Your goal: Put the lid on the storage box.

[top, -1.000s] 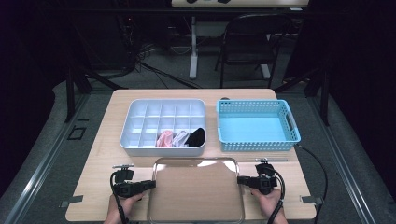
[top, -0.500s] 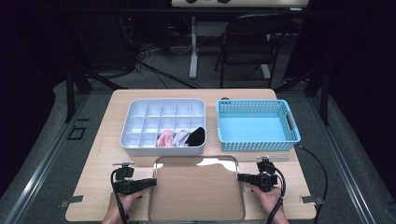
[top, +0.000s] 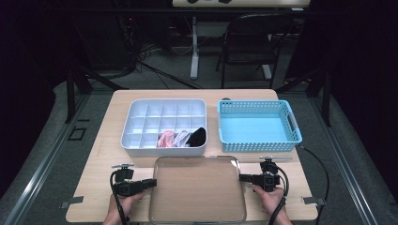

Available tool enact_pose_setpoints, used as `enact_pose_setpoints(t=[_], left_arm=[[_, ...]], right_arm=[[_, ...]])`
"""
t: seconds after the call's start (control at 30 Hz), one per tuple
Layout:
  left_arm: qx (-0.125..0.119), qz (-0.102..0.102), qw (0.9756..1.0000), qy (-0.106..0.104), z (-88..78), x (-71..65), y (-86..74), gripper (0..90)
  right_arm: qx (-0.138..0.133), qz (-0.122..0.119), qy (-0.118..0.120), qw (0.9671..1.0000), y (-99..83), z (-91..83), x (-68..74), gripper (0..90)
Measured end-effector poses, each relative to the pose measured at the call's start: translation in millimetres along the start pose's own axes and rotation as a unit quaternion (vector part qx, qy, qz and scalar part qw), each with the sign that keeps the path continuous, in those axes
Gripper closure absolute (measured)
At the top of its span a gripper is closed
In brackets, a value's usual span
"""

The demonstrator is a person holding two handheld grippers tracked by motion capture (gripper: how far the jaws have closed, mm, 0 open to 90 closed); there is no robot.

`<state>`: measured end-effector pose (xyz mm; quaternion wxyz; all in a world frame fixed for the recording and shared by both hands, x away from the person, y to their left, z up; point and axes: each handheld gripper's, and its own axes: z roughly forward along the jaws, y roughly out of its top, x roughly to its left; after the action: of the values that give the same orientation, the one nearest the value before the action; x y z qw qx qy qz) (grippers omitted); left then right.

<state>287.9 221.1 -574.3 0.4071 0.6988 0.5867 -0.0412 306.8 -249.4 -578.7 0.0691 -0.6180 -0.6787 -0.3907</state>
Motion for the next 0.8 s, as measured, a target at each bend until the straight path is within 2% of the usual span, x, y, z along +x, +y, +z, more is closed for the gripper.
enact_pose_setpoints(t=[0.03,0.07,0.1,0.17,0.2,0.27,0.3,0.33,0.4,0.53,0.73,0.8], left_arm=[[-0.003,0.006,1.0,0.001,-0.3,-0.4,0.1,70.5],[-0.007,0.003,1.0,0.0,-0.7,-0.6,-0.6,70.6],[-0.005,0.01,0.9999,0.001,-1.1,-0.9,-0.4,70.8],[-0.012,0.008,0.9999,0.0,-2.6,-1.2,-1.3,71.6],[-0.012,0.017,0.9998,0.003,-3.2,-1.8,-0.9,71.9],[-0.021,0.015,0.9997,0.004,-4.4,-3.7,-2.1,72.4],[-0.021,0.027,0.9994,0.008,-4.9,-4.1,-1.9,72.6],[-0.022,0.027,0.9993,0.009,-5.1,-4.4,-2.3,72.6],[-0.022,0.029,0.9993,0.008,-5.4,-3.8,-2.2,73.2],[-0.027,0.028,0.9992,0.007,-6.2,-4.1,-2.8,73.8],[-0.028,0.04,0.9988,0.01,-6.5,-5.9,-4.7,73.8],[-0.028,0.05,0.9983,0.013,-7.3,-7.5,-5.5,73.8]], right_arm=[[-0.007,0.007,-0.002,1.0,-0.5,1.5,0.3,77.8],[0.003,-0.001,-0.002,1.0,0.4,0.6,0.5,77.7],[0.0,-0.007,-0.006,1.0,0.1,0.8,1.8,77.5],[0.001,-0.007,-0.009,0.9999,-0.1,1.1,2.6,77.4],[0.002,-0.006,-0.006,1.0,0.2,0.8,1.9,77.4],[0.002,-0.008,-0.008,0.9999,0.5,1.2,2.3,77.0],[0.002,-0.011,-0.01,0.9999,0.6,1.4,3.0,76.2],[0.002,-0.011,-0.011,0.9999,0.7,1.6,3.8,74.8],[0.005,-0.015,-0.009,0.9998,1.2,1.6,3.9,73.9],[0.011,-0.006,0.006,0.9999,2.9,1.1,0.0,72.4],[0.012,-0.016,0.003,0.9998,4.7,1.9,2.0,69.4],[0.014,-0.013,0.004,0.9998,5.3,1.7,1.3,68.7]])
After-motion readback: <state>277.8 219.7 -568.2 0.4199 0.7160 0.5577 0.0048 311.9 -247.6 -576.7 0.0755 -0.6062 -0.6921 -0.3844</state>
